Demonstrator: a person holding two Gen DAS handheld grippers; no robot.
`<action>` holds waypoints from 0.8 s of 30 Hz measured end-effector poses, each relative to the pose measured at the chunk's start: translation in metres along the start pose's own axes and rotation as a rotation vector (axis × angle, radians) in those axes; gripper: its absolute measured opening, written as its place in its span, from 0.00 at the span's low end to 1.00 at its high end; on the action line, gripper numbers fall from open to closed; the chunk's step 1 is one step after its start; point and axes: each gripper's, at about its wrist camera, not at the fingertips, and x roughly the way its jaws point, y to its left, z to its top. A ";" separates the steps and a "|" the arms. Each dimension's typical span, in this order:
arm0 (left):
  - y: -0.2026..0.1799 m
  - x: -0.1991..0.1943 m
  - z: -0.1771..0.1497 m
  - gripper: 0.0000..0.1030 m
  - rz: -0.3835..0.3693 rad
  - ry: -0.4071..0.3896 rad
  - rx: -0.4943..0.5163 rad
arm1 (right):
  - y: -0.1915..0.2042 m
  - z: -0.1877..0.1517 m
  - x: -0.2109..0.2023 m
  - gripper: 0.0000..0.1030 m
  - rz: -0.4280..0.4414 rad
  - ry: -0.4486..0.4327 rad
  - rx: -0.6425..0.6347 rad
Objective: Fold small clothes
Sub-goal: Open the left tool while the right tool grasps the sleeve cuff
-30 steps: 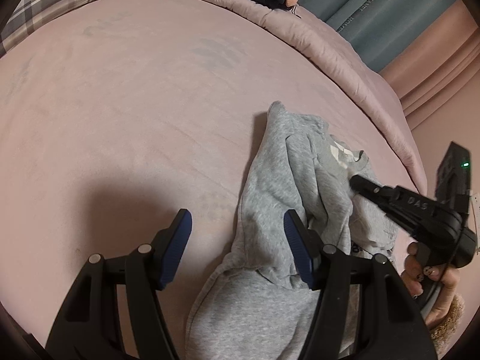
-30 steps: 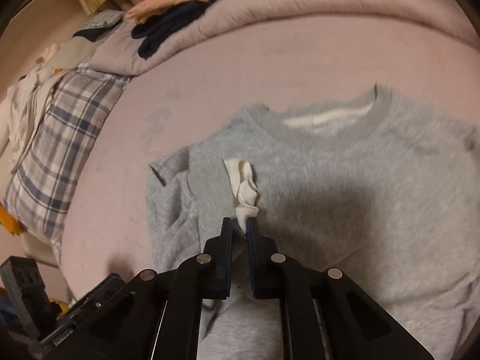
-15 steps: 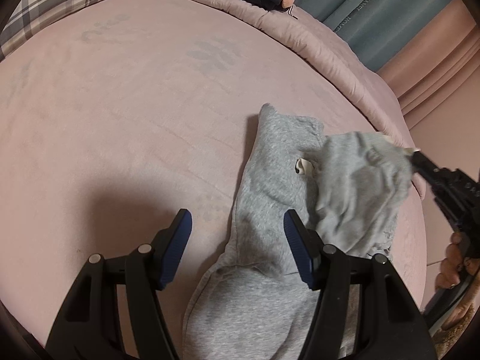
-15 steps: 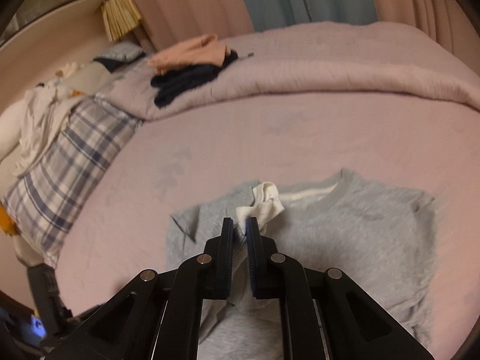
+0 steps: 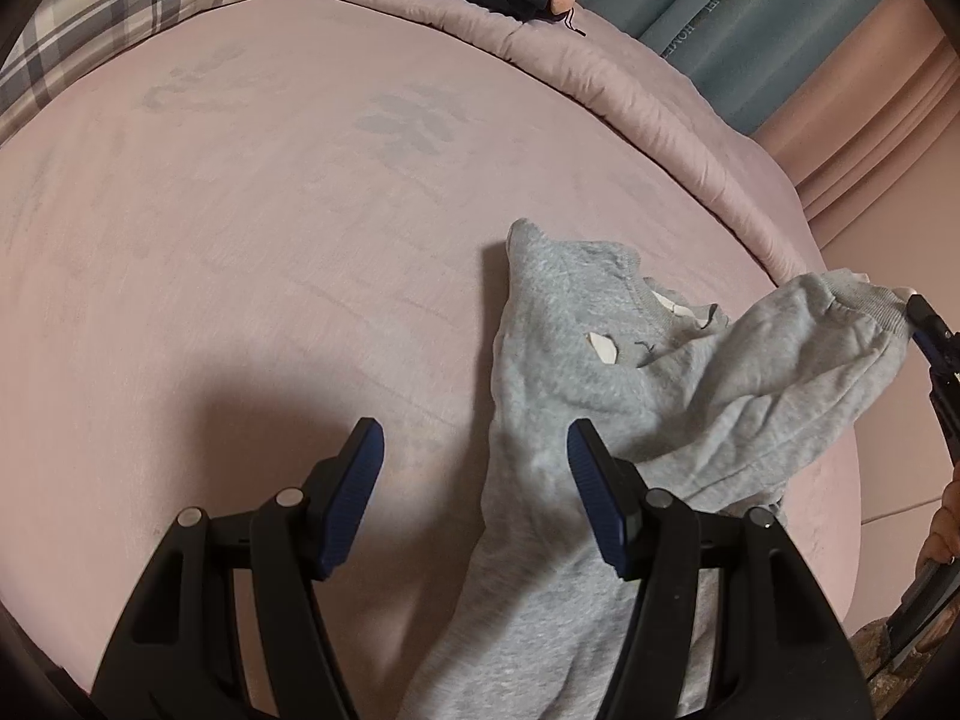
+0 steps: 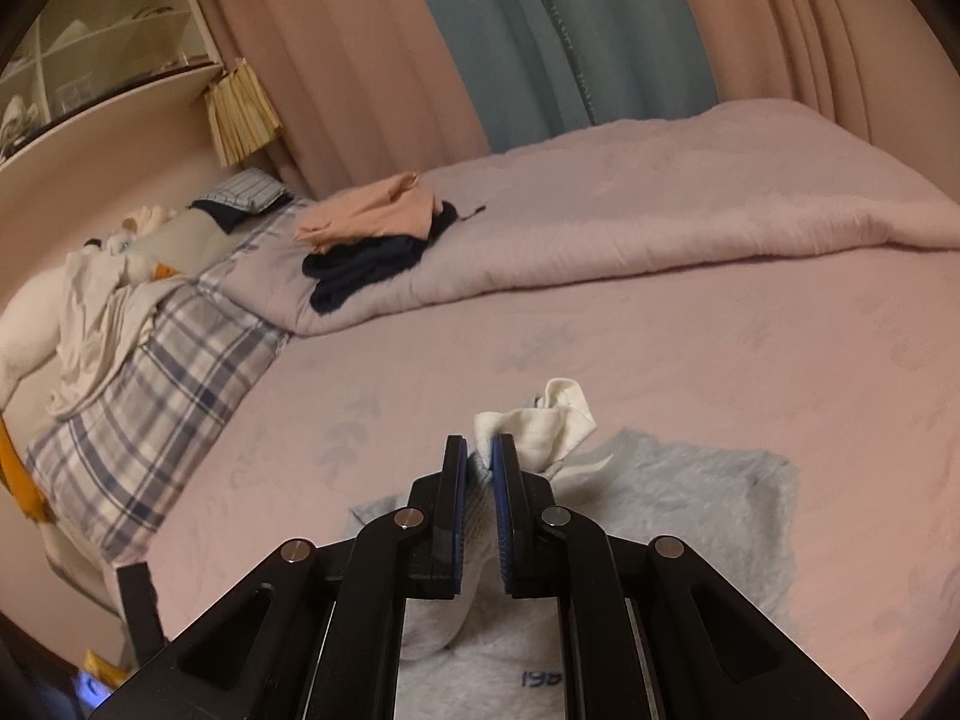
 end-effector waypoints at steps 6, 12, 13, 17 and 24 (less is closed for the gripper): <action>-0.006 0.009 0.013 0.59 0.017 0.020 0.021 | 0.003 0.019 -0.007 0.10 0.020 -0.036 -0.021; -0.015 0.032 0.017 0.51 0.014 0.068 0.045 | -0.012 0.010 -0.019 0.10 -0.003 -0.064 -0.042; -0.017 0.038 0.016 0.49 0.017 0.081 0.057 | -0.019 0.006 -0.017 0.10 -0.019 -0.053 -0.035; -0.023 0.055 0.013 0.47 0.046 0.113 0.080 | -0.055 -0.020 -0.009 0.10 -0.071 0.006 0.030; -0.027 0.073 0.011 0.47 0.073 0.148 0.094 | -0.099 -0.051 -0.009 0.10 -0.127 0.095 0.124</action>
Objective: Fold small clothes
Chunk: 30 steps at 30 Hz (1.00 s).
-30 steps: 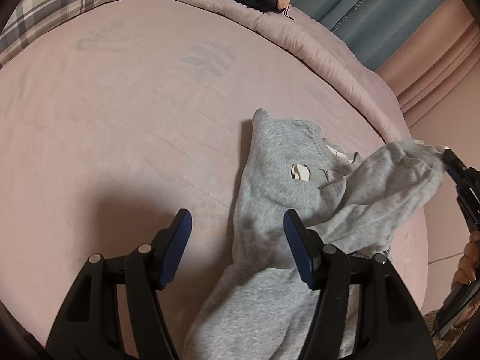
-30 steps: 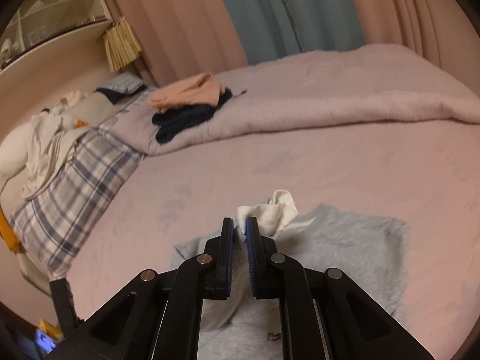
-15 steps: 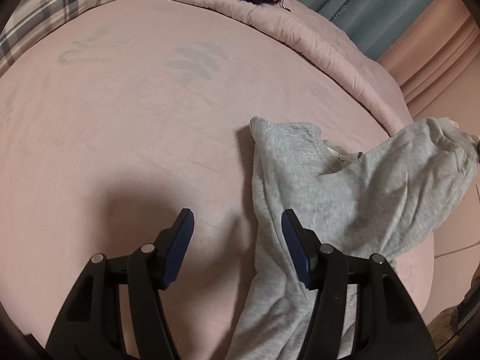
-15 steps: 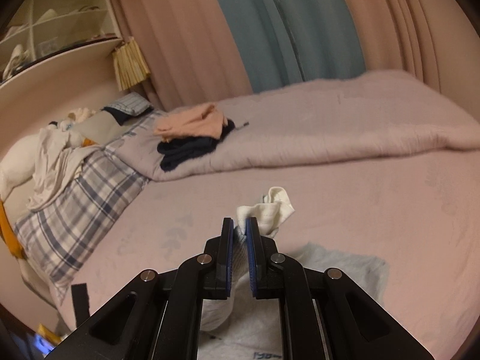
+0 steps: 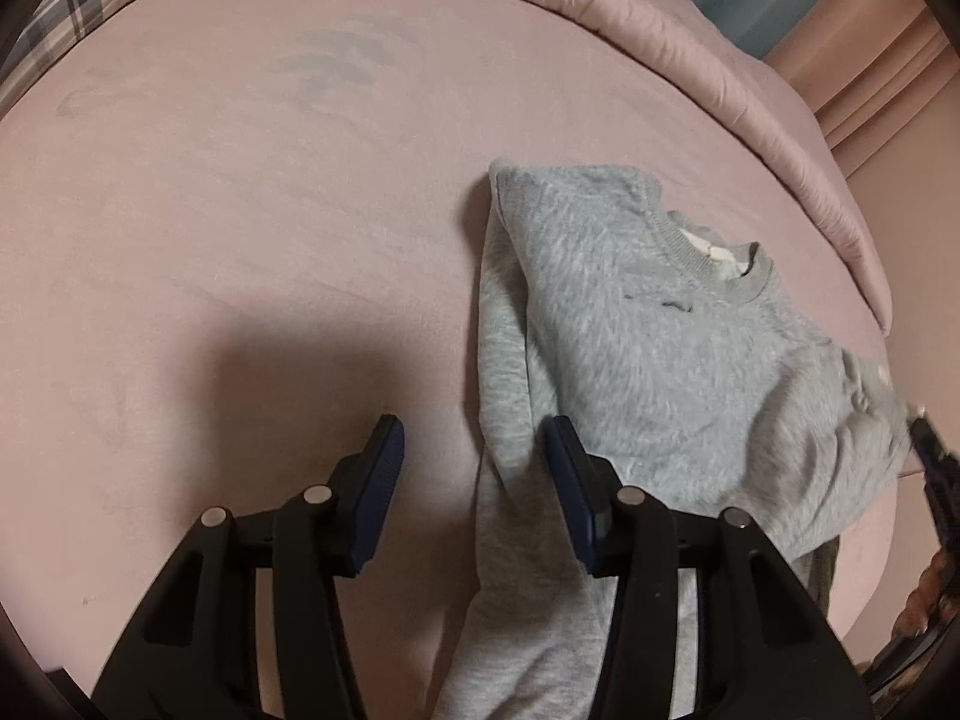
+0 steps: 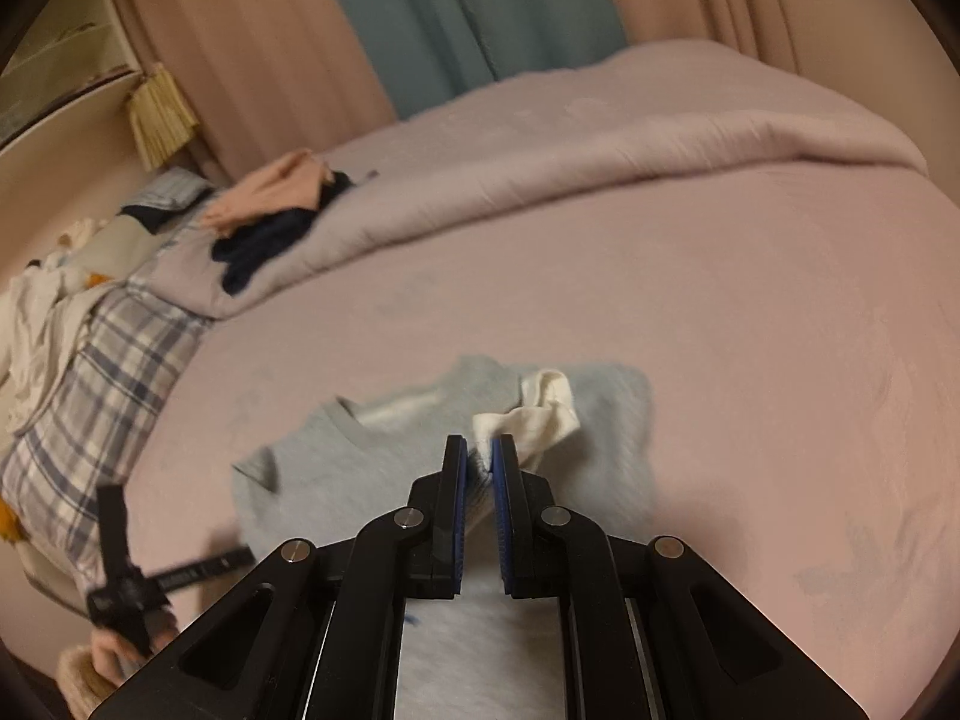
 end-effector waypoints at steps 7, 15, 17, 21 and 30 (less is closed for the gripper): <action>-0.003 0.002 0.003 0.47 0.030 -0.002 0.014 | -0.035 -0.038 0.013 0.10 -0.041 0.116 0.093; -0.004 -0.009 0.016 0.47 0.018 -0.052 -0.007 | -0.048 -0.043 0.012 0.10 -0.061 0.168 0.109; -0.006 -0.008 0.021 0.47 0.012 -0.053 -0.008 | -0.047 -0.036 0.005 0.15 -0.089 0.151 0.092; -0.008 -0.004 0.027 0.47 -0.011 -0.047 -0.018 | -0.048 -0.022 0.002 0.45 -0.109 0.118 0.076; -0.020 0.020 0.032 0.47 0.024 -0.009 0.009 | -0.023 -0.009 0.054 0.44 -0.128 0.190 -0.025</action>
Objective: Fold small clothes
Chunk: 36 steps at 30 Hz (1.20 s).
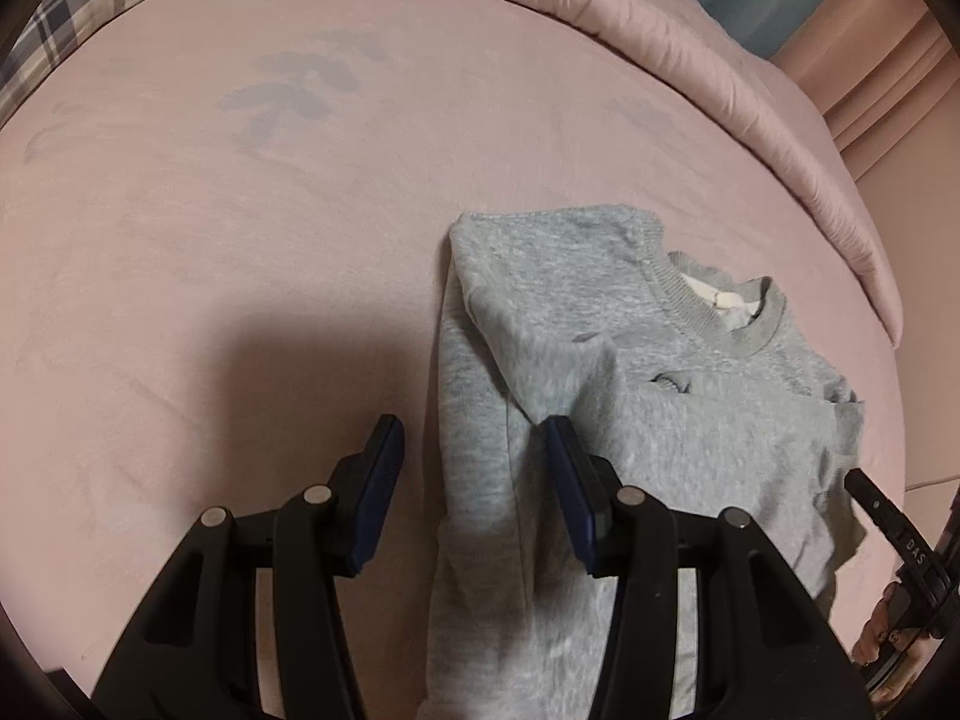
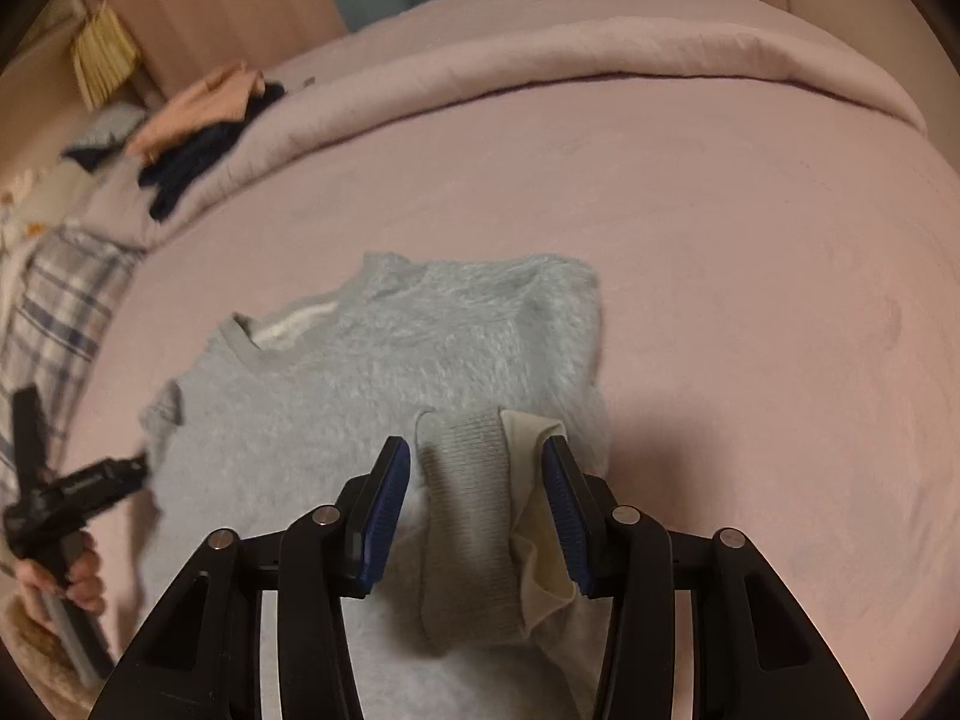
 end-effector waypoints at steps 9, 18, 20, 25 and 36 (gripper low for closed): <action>0.001 0.003 0.003 0.47 0.011 -0.005 0.010 | 0.005 -0.002 -0.012 0.05 -0.062 -0.061 -0.033; -0.003 0.006 0.003 0.47 0.028 -0.010 0.015 | 0.003 0.012 -0.030 0.05 -0.092 -0.143 -0.019; -0.003 0.006 0.002 0.47 0.029 -0.011 0.017 | 0.003 0.011 -0.022 0.05 -0.099 -0.125 -0.014; -0.003 0.007 0.002 0.47 0.037 -0.013 0.022 | -0.006 0.004 0.002 0.05 -0.111 -0.064 0.014; -0.006 0.010 0.001 0.47 0.063 -0.014 0.014 | -0.011 0.003 0.021 0.05 -0.101 -0.026 0.034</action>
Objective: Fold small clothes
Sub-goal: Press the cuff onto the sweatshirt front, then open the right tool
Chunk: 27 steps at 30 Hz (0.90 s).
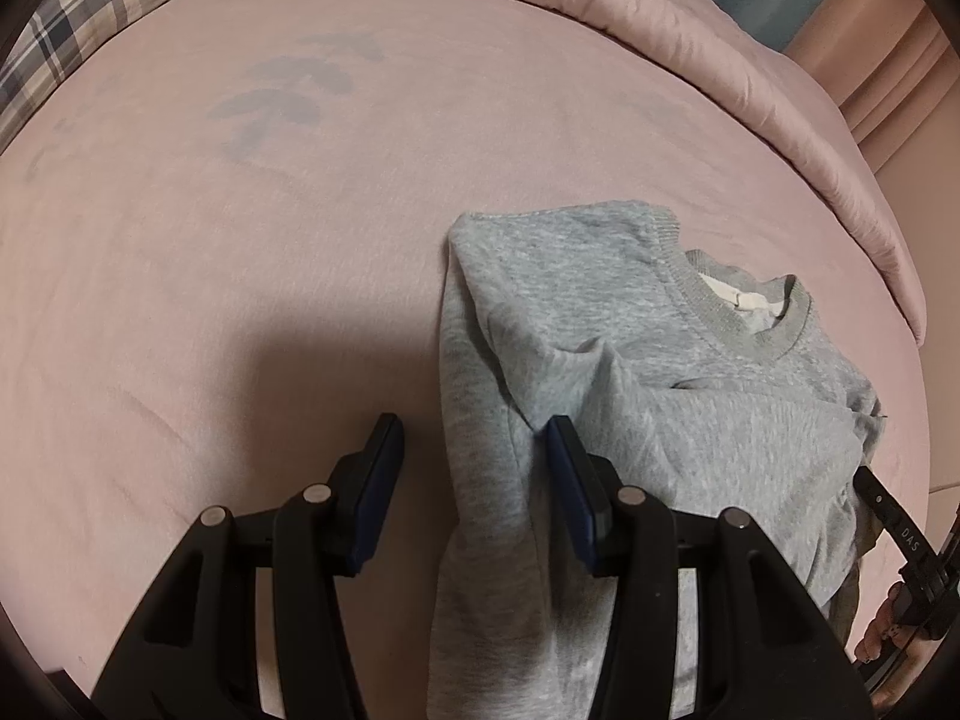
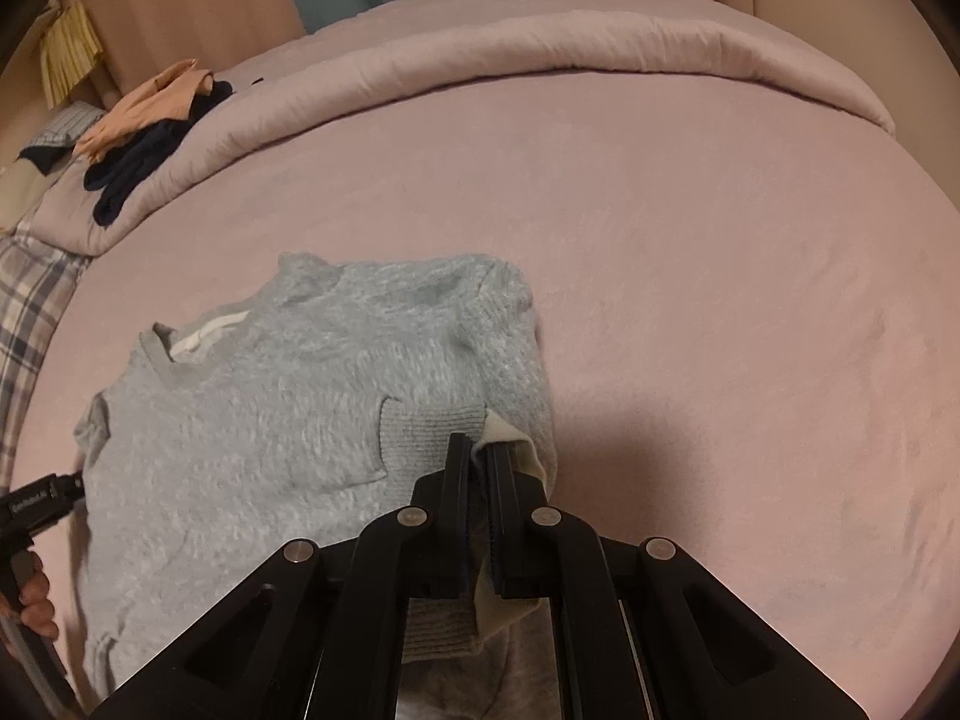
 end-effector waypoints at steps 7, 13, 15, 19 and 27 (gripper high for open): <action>0.001 0.000 -0.003 0.47 -0.001 -0.008 0.009 | 0.000 0.000 0.003 0.04 -0.005 0.004 -0.011; 0.004 -0.001 -0.004 0.47 -0.019 -0.004 0.000 | 0.000 0.001 0.005 0.05 -0.007 0.004 -0.005; 0.004 -0.001 -0.003 0.47 -0.021 -0.002 -0.003 | 0.001 0.001 0.006 0.05 -0.007 0.005 -0.006; 0.005 -0.003 -0.003 0.47 -0.027 0.003 -0.001 | 0.000 0.001 0.006 0.05 -0.005 0.005 -0.004; 0.008 -0.016 -0.019 0.47 -0.058 0.013 0.004 | 0.000 0.001 0.007 0.05 -0.015 0.005 -0.008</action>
